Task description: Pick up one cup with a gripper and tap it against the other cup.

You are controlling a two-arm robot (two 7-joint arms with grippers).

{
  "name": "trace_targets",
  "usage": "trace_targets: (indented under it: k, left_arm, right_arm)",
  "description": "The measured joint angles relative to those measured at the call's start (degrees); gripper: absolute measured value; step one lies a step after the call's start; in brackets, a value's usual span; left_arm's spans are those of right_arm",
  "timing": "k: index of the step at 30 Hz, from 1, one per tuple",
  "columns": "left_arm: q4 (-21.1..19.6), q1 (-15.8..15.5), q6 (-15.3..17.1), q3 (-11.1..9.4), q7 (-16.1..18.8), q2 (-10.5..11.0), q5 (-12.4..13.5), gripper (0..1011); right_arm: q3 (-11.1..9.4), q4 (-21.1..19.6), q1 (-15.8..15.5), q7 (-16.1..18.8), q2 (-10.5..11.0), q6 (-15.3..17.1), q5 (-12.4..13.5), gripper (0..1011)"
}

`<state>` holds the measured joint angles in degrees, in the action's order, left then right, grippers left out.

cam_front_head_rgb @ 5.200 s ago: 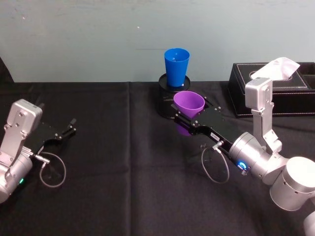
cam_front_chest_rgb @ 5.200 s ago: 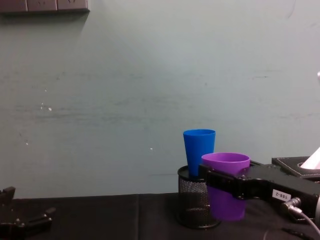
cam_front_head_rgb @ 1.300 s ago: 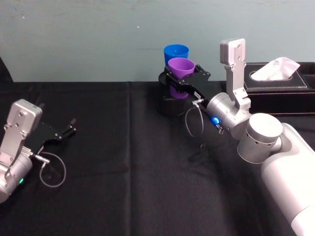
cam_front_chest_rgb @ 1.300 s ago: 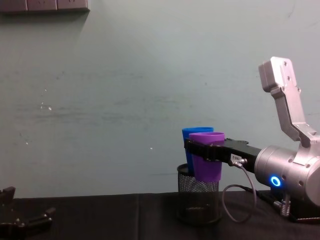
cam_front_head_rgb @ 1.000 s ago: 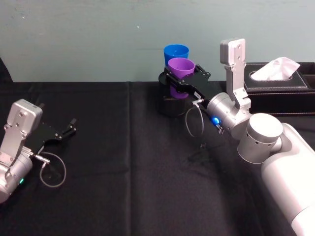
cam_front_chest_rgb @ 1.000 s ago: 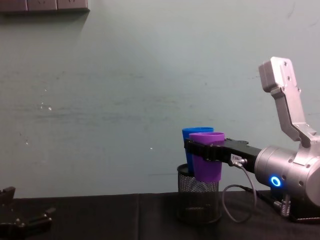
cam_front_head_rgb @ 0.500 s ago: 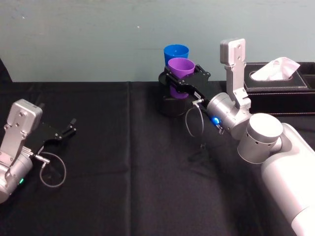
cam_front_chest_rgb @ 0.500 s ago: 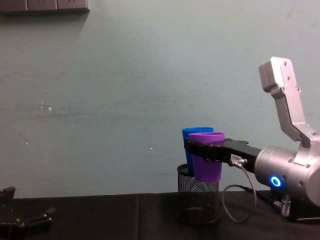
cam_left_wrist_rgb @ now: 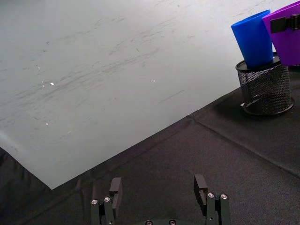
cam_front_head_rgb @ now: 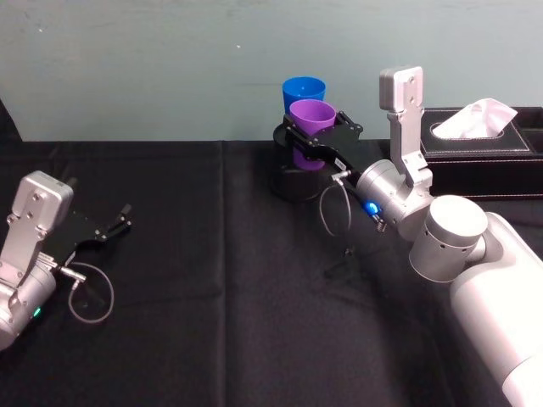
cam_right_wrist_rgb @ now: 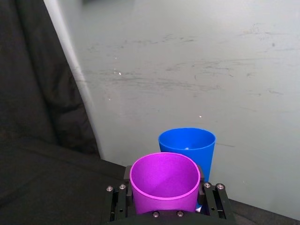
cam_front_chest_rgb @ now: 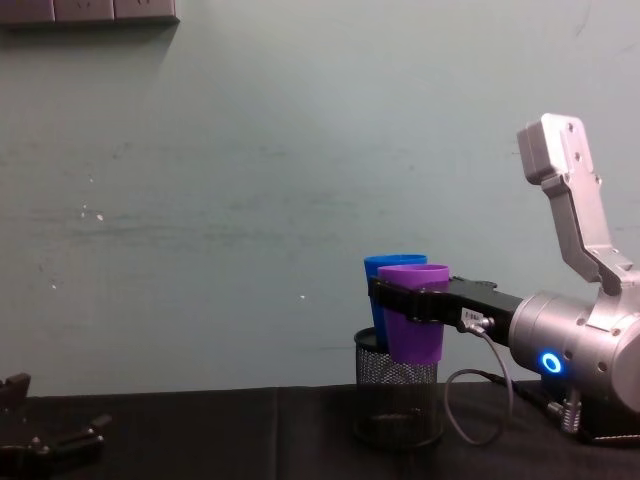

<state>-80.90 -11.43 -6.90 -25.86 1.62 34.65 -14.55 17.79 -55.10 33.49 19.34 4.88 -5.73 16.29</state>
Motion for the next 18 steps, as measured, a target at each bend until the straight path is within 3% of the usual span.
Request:
trace_targets:
  k: [18]
  left_arm:
    - [0.0,0.0,0.0,0.0,0.0,0.0,0.0,1000]
  right_arm:
    - [0.0,0.0,0.0,0.0,0.0,0.0,0.0,734]
